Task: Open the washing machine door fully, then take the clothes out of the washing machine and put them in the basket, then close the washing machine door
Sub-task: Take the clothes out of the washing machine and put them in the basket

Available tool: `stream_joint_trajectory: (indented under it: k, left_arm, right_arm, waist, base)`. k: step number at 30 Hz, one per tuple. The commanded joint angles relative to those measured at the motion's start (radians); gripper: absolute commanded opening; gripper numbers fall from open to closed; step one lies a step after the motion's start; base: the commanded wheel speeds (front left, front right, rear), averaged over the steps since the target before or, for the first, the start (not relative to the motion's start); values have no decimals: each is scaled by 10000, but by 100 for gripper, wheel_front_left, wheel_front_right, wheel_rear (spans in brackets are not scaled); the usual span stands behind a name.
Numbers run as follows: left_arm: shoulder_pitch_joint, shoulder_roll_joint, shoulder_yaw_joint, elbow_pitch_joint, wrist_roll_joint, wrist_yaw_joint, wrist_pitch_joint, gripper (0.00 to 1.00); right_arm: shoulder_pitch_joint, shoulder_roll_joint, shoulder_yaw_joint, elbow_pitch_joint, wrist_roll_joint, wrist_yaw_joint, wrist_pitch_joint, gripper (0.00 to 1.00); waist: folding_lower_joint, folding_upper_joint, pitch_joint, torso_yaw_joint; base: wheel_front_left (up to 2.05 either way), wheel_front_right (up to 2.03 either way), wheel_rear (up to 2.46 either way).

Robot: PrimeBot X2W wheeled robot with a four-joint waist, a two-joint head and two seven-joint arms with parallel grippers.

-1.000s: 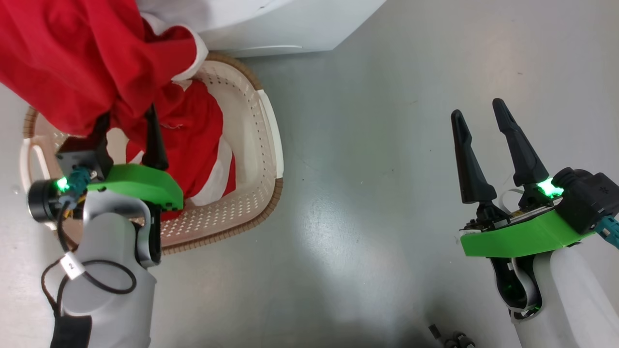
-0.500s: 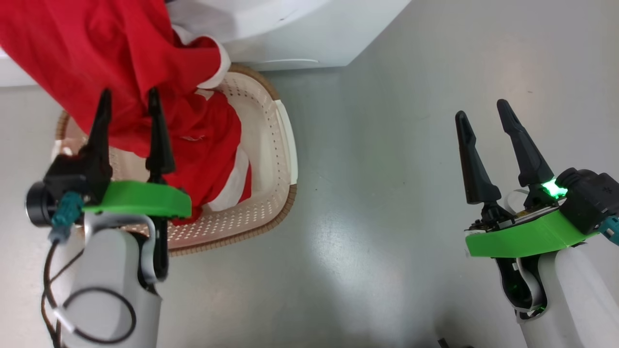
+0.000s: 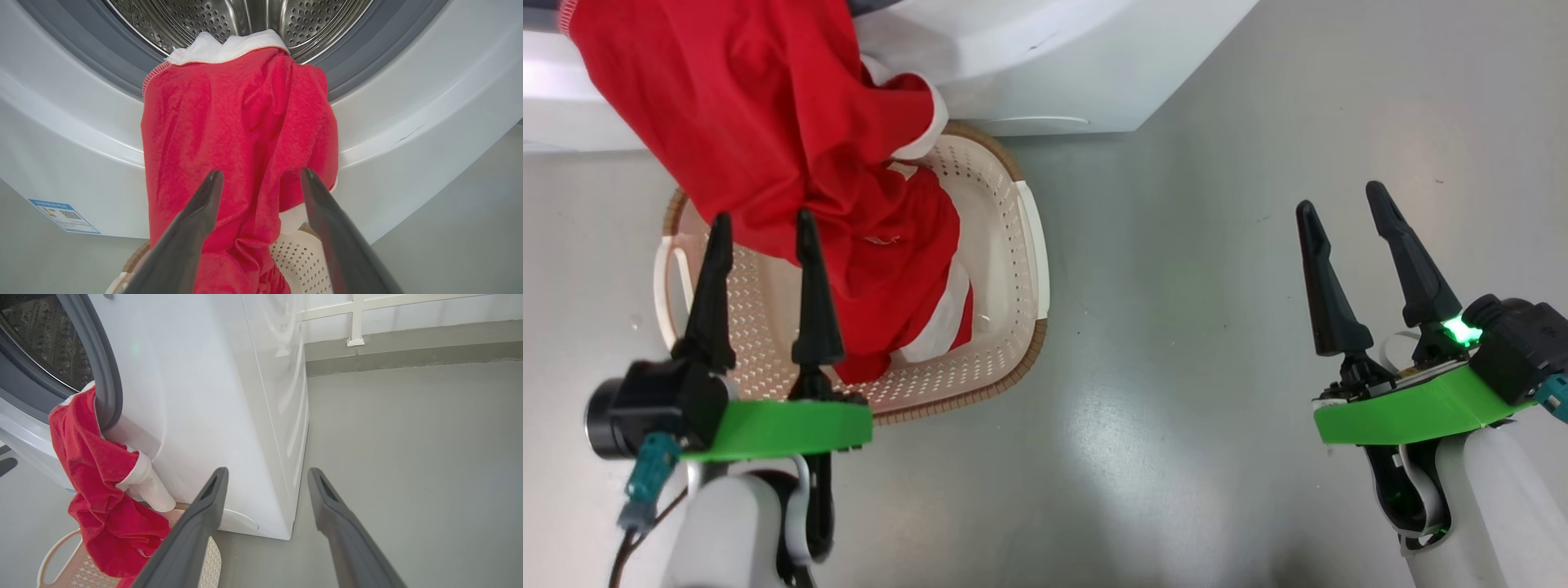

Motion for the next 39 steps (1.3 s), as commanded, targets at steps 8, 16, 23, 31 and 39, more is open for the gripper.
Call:
stream_joint_trajectory:
  k: [8, 16, 23, 31, 39]
  left_arm:
    - [791, 239, -71, -1054, 67, 390, -49, 100]
    - [593, 239, -140, -1108, 126, 421, -49, 100]
    - [-547, 239, -83, -1007, 377, 143, -49, 100]
    - [-2872, 242, 193, 1147, 865, -391, -49, 100]
    - [-5254, 244, 260, 3881, 1093, -542, -49, 100]
  right_arm:
    - [369, -107, 119, -217, -104, 0, -65, 100]
    - [369, -128, 91, -236, -105, 0, -65, 100]
    - [352, -131, 11, -274, -140, 0, -65, 100]
    - [360, -177, 72, -272, -149, 0, -65, 100]
    - [347, -171, 113, -258, -146, 0, -65, 100]
  waist:
    - [0, 0, -24, 104]
    - [0, 0, -8, 153]
    - [0, 0, 86, 272]
    - [0, 0, 124, 307]
    - [0, 0, 262, 188]
  base:
    - [0, 0, 0]
    - [0, 0, 0]
    - [0, 0, 0]
    - [0, 0, 0]
    - [0, 0, 0]
